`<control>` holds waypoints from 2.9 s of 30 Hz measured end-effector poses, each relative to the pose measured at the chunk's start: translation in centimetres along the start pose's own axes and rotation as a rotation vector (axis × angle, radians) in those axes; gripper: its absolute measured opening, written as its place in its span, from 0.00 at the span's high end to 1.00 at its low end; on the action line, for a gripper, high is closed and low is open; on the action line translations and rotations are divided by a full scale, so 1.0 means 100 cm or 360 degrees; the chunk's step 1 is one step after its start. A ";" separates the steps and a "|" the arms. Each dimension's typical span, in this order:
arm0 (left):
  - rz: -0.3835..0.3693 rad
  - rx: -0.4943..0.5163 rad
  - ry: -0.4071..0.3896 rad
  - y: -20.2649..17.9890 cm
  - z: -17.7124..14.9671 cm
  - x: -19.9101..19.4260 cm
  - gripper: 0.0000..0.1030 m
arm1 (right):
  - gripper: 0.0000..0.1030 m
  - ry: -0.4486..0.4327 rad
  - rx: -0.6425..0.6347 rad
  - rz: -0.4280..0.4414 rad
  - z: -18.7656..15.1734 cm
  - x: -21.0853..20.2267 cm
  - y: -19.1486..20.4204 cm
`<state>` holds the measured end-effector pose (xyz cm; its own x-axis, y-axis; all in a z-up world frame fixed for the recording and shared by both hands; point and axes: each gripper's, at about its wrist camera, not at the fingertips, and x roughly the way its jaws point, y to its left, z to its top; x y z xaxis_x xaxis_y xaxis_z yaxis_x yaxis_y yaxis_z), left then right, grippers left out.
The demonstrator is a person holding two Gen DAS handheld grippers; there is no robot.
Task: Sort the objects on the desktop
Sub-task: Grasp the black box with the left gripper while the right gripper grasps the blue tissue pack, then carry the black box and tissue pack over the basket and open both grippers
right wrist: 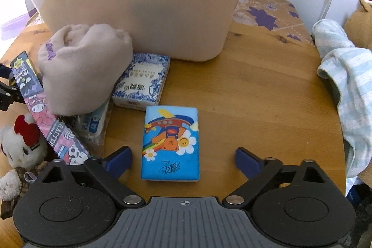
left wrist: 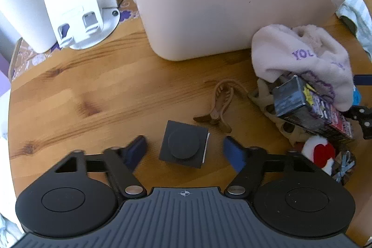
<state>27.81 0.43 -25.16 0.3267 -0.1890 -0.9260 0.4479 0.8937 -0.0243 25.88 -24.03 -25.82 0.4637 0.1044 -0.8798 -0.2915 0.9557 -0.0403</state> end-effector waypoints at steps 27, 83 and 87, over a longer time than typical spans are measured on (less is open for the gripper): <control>-0.0058 0.0026 -0.0305 0.010 -0.009 -0.085 0.69 | 0.58 -0.0298 -0.0028 -0.0022 0.008 -0.074 -0.005; 0.0041 -0.0309 -0.0277 -0.010 0.155 -0.045 0.37 | 0.30 -0.0376 -0.0071 0.0020 0.157 -0.030 -0.006; 0.0036 -0.0277 -0.0285 -0.010 0.150 -0.055 0.35 | 0.23 -0.0410 -0.0072 0.0033 0.154 -0.041 -0.002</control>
<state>38.10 -5.53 -14.42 0.4841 -0.2233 -0.8460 0.2938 0.9522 -0.0833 36.94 -20.41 -14.86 0.6535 0.1959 -0.7312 -0.3374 0.9401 -0.0496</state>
